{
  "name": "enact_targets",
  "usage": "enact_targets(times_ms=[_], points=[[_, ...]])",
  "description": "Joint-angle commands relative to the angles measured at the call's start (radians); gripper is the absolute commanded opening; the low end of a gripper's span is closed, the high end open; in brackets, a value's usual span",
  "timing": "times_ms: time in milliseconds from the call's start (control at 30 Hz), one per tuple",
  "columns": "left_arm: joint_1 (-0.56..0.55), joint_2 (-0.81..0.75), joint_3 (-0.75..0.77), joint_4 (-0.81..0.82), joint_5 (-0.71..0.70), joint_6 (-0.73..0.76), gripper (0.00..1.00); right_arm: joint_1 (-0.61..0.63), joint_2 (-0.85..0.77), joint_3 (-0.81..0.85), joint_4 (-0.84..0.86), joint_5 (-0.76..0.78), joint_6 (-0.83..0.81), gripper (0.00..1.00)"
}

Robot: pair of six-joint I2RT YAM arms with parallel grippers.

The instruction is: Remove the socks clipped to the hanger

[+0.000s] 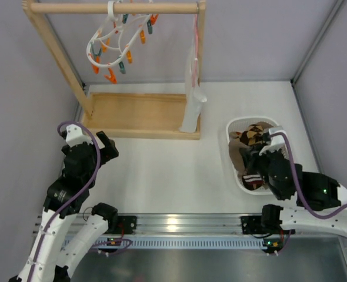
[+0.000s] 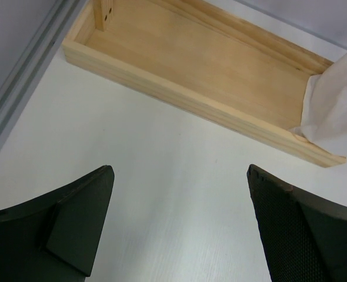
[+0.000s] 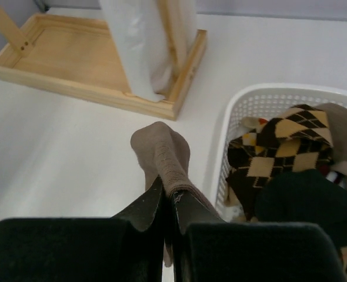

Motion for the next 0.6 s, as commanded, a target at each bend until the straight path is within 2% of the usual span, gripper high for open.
enact_targets(times_ms=[0,133,300,400,433,467,533,567], points=[[-0.001,-0.042,-0.049,0.025,-0.021,-0.026,0.98,-0.010,0.005,0.091,-0.299,0.176,0.133,0.00],[-0.003,-0.069,-0.050,0.029,0.034,-0.037,0.98,-0.016,0.025,0.129,-0.444,0.266,0.257,0.00],[-0.001,-0.100,-0.057,0.028,0.020,-0.043,0.98,-0.041,0.024,0.134,-0.427,0.250,0.256,0.00],[-0.003,-0.114,-0.058,0.028,0.020,-0.043,0.98,-0.088,0.083,0.145,-0.421,0.234,0.233,0.00],[-0.003,-0.121,-0.060,0.028,0.023,-0.043,0.98,-0.123,0.126,0.142,-0.375,0.204,0.155,0.00],[-0.001,-0.126,-0.060,0.028,0.023,-0.043,0.98,-0.238,0.149,0.134,-0.337,0.159,0.108,0.00],[-0.003,-0.135,-0.061,0.028,0.021,-0.045,0.98,-0.396,0.188,0.078,-0.189,-0.032,-0.038,0.00],[-0.003,-0.137,-0.061,0.028,0.021,-0.045,0.98,-0.547,0.194,0.056,-0.144,-0.100,-0.072,0.00]])
